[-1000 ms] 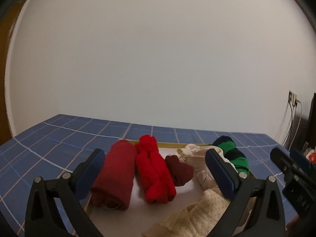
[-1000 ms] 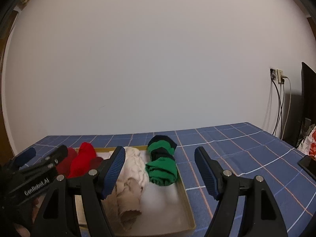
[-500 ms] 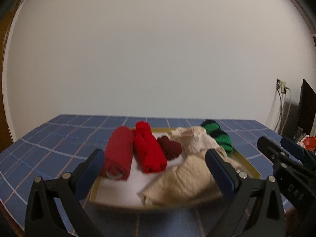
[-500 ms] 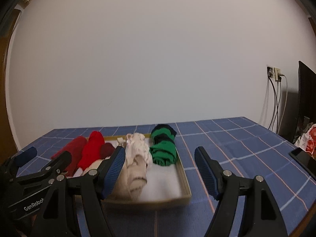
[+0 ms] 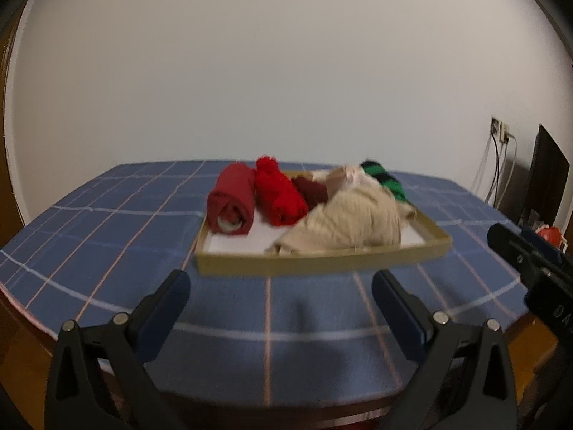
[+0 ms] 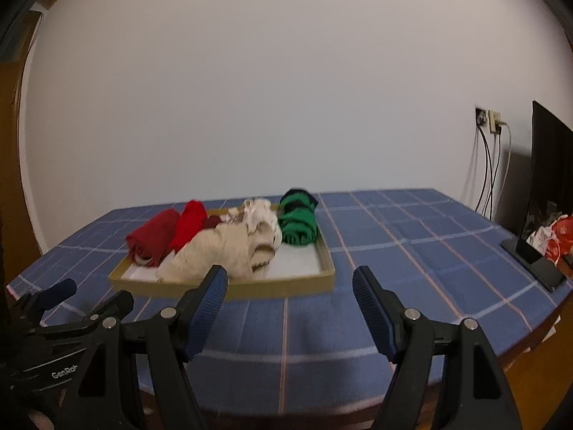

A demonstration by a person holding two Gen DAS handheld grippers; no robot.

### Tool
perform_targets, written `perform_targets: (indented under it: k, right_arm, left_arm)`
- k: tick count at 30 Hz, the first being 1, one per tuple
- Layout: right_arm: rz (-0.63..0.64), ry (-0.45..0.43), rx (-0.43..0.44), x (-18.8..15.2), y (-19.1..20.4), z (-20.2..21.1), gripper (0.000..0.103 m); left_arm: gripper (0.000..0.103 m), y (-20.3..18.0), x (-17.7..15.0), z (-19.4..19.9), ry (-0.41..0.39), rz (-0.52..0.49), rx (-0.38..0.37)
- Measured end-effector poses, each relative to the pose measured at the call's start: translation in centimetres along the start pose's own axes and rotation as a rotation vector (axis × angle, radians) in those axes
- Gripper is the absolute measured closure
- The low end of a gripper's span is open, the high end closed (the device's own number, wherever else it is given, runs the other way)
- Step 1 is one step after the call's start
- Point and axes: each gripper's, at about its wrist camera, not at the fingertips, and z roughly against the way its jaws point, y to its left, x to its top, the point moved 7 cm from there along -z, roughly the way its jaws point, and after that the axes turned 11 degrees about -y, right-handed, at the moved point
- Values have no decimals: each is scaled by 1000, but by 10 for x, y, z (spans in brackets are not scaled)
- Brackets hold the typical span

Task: Take underwear out of drawer
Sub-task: 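Withdraw both open tools from the tray and lower them into the drawer, then grasp the grey and white underwear with the right tool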

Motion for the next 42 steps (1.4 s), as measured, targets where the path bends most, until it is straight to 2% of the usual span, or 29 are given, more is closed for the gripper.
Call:
perform_targets:
  k: [6, 12, 17, 24, 30, 36, 39, 42]
  right_arm:
    - [0, 43, 17, -15, 4, 20, 29]
    - [-25, 99, 38, -32, 5, 35, 29]
    - [-13, 173, 77, -54, 11, 45, 29]
    - [-6, 268, 132, -79, 15, 66, 29]
    - [-25, 398, 176, -107, 9, 84, 29]
    - [-42, 543, 190, -132, -8, 117, 29]
    - [-65, 625, 225, -143, -11, 129, 29]
    - [25, 646, 265, -150, 4, 123, 29]
  left_arm:
    - [0, 5, -18, 21, 37, -9, -10]
    - [0, 3, -37, 31, 78, -59, -8]
    - [0, 0, -59, 38, 146, -94, -34]
    - [0, 5, -85, 43, 252, -109, -24]
    - [0, 20, -112, 52, 364, -135, -9]
    - [0, 42, -136, 68, 436, -176, 2]
    - [0, 48, -143, 71, 470, -181, -8]
    - [0, 52, -144, 70, 486, -165, -19]
